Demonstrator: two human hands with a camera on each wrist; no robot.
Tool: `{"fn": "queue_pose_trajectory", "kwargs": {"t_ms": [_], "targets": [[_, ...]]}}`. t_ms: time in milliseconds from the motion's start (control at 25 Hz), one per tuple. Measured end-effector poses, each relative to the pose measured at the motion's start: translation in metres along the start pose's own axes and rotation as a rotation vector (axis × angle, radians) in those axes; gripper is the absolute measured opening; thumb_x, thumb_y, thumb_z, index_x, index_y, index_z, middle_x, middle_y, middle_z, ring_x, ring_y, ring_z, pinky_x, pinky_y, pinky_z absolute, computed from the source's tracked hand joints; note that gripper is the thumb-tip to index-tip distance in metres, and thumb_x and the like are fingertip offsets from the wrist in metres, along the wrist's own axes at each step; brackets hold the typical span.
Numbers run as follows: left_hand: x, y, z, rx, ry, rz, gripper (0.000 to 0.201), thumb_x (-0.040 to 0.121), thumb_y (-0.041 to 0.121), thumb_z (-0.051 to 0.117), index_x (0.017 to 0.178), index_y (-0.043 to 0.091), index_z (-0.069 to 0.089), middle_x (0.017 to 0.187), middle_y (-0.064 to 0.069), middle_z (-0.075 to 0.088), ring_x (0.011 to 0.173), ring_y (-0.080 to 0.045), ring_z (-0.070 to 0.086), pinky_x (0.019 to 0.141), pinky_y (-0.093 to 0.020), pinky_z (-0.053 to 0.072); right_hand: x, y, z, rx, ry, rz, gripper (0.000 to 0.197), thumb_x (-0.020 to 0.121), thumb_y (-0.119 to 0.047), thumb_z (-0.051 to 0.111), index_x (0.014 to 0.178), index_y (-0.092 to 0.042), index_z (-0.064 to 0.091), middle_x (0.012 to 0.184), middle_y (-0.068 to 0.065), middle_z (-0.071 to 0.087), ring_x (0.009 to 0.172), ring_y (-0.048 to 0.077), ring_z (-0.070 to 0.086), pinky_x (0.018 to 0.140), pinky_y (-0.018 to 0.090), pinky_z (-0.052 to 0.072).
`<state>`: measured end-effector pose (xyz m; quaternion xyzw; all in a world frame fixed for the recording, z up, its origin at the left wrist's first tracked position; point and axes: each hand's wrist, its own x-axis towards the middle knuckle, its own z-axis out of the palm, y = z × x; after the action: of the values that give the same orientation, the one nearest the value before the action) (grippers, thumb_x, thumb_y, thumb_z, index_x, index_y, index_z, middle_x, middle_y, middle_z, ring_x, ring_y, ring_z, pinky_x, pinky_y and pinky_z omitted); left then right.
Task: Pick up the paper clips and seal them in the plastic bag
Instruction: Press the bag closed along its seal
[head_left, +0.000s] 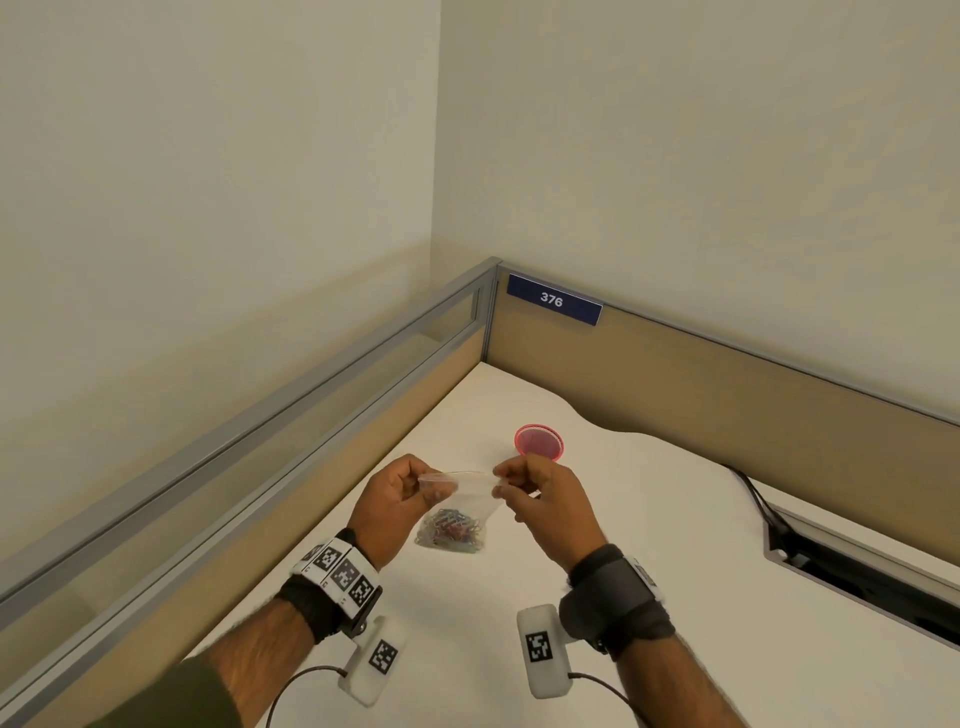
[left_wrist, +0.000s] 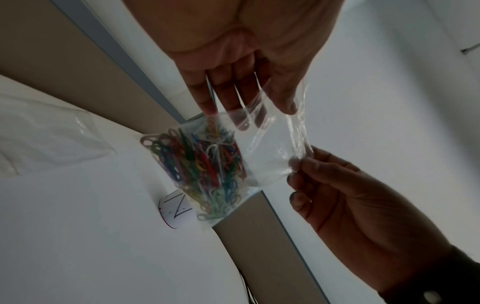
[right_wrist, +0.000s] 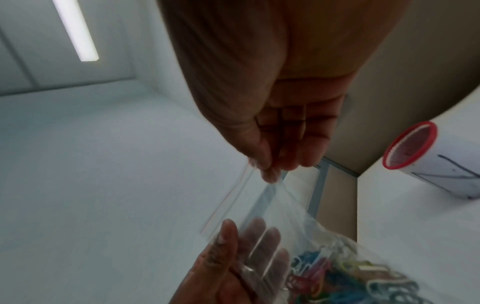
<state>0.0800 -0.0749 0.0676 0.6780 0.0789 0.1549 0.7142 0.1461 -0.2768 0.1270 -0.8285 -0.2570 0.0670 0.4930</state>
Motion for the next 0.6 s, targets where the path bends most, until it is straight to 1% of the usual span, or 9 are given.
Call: {"fn": "queue_pose_trajectory", "kwargs": {"t_ms": [80,120,160,240,320,360,400,520,600], "targets": [[0.004,0.003,-0.001,0.014,-0.014,-0.005,0.041,0.066,0.031,0.091,0.083,0.009,0.061,0.072,-0.002,0.07,0.07,-0.014,0.062,0.069,-0.03,0.054,0.003,0.004,0.003,0.092,0.047,0.072,0.012,0.088,-0.005,0.061,0.092,-0.011,0.07,0.086,0.001,0.071,0.073,0.016,0.063,0.064,0.023,0.057],[0.007,0.004,-0.001,0.012,-0.014,-0.004,0.042,0.063,0.034,0.088,0.083,0.01,0.061,0.071,-0.004,0.069,0.069,-0.015,0.062,0.069,-0.031,0.054,0.004,0.004,0.005,0.124,0.065,0.1,0.011,0.087,-0.004,0.061,0.091,-0.01,0.07,0.086,0.002,0.071,0.073,0.016,0.063,0.063,0.024,0.058],[0.008,0.006,-0.001,-0.002,-0.011,-0.005,0.041,0.062,0.036,0.085,0.083,0.01,0.062,0.072,-0.009,0.072,0.071,-0.018,0.065,0.072,-0.033,0.055,0.005,0.004,0.007,0.15,0.074,0.124,0.011,0.087,-0.005,0.061,0.091,-0.009,0.07,0.086,0.002,0.071,0.072,0.014,0.063,0.063,0.024,0.058],[0.012,0.008,-0.002,-0.03,-0.023,0.016,0.035,0.069,0.035,0.081,0.086,0.008,0.066,0.079,-0.015,0.077,0.078,-0.022,0.072,0.08,-0.035,0.058,0.007,0.005,0.011,0.192,0.083,0.169,0.01,0.087,-0.007,0.063,0.092,-0.009,0.071,0.087,0.002,0.072,0.071,0.012,0.063,0.064,0.023,0.058],[0.018,0.009,-0.001,-0.015,-0.025,0.029,0.017,0.087,0.021,0.075,0.09,0.006,0.069,0.08,-0.012,0.078,0.082,-0.022,0.076,0.083,-0.035,0.057,0.009,0.006,0.014,0.206,0.076,0.203,0.009,0.087,-0.011,0.066,0.092,-0.01,0.074,0.086,0.003,0.073,0.069,0.011,0.062,0.064,0.021,0.057],[0.02,0.008,-0.002,0.0,-0.028,0.032,0.01,0.093,0.016,0.069,0.092,0.006,0.07,0.081,-0.011,0.079,0.082,-0.022,0.076,0.084,-0.036,0.057,0.01,0.007,0.014,0.206,0.079,0.212,0.008,0.087,-0.012,0.067,0.091,-0.01,0.074,0.084,0.003,0.073,0.069,0.011,0.062,0.064,0.021,0.057],[0.023,0.008,-0.002,0.011,-0.036,0.038,0.01,0.096,0.014,0.064,0.092,0.007,0.071,0.081,-0.011,0.079,0.082,-0.023,0.077,0.084,-0.037,0.057,0.01,0.007,0.013,0.211,0.091,0.214,0.008,0.087,-0.013,0.068,0.089,-0.01,0.074,0.084,0.004,0.073,0.068,0.011,0.062,0.064,0.021,0.057],[0.025,0.005,-0.003,0.022,-0.063,0.089,0.012,0.096,0.018,0.063,0.091,0.011,0.072,0.081,-0.011,0.078,0.08,-0.023,0.076,0.08,-0.032,0.06,0.011,0.007,0.009,0.268,0.146,0.197,0.006,0.085,-0.01,0.067,0.082,-0.007,0.071,0.081,0.005,0.072,0.069,0.012,0.061,0.064,0.024,0.056],[0.026,0.002,-0.003,0.059,-0.058,0.105,0.007,0.089,0.026,0.07,0.089,0.019,0.072,0.085,-0.008,0.078,0.082,-0.021,0.075,0.079,-0.029,0.06,0.012,0.006,0.008,0.265,0.163,0.188,0.006,0.084,-0.009,0.067,0.08,-0.006,0.069,0.079,0.005,0.07,0.068,0.01,0.06,0.064,0.023,0.056]]}}
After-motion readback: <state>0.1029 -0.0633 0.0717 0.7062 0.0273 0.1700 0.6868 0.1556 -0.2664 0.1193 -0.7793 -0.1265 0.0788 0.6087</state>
